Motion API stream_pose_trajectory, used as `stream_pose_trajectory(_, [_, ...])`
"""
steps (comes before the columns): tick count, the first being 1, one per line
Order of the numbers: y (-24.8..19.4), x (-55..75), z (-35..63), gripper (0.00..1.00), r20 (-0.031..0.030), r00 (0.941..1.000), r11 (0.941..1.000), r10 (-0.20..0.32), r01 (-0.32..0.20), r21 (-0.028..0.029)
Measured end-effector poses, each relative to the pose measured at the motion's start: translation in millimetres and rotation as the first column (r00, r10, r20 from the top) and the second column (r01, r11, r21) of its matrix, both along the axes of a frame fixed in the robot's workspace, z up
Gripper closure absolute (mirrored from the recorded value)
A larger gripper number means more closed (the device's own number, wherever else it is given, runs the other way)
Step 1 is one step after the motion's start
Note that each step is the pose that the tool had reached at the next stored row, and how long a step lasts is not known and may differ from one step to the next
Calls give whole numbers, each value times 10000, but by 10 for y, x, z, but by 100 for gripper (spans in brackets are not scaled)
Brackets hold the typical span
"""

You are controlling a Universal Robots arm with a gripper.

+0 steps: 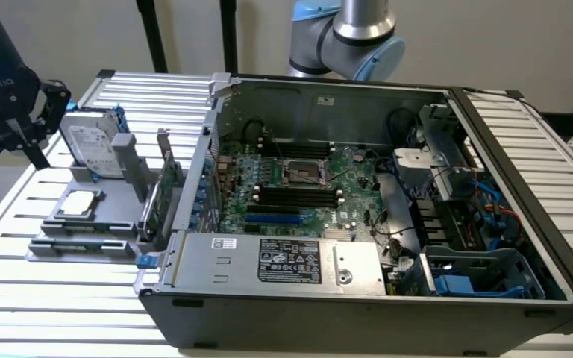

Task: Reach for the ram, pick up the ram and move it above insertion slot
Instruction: 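Pick up the ram and move it above insertion slot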

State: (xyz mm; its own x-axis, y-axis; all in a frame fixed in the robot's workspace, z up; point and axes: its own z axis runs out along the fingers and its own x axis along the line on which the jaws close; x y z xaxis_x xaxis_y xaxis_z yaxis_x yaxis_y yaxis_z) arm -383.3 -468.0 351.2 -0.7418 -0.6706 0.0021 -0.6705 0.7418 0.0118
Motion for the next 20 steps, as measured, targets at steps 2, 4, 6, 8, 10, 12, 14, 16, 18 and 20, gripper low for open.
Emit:
stream_pose_trajectory(2, [0,0,-3,89,-1,9994,9994,359,-359,0])
stream_pose_trajectory(4, [0,0,-6,89,0,9974,9974,719,-719,1])
stream_pose_trajectory(6, [1,-1,-9,89,0,9940,9940,1093,-1093,1])
stream_pose_trajectory(8, [1,0,-12,89,0,9894,9894,1450,-1450,1])
stream_pose_trajectory(10, [0,0,-15,89,0,9835,9835,1810,-1810,1])
stream_pose_trajectory(12, [0,0,-18,89,0,9763,9763,2162,-2162,1])
stream_pose_trajectory(14, [0,0,-22,89,0,9677,9677,2522,-2522,1])
stream_pose_trajectory(16, [0,0,-25,89,0,9578,9578,2875,-2875,1])
stream_pose_trajectory(18, [0,0,-28,89,0,9468,9468,3217,-3217,1])
stream_pose_trajectory(20, [0,0,-32,89,0,9346,9346,3556,-3556,1])
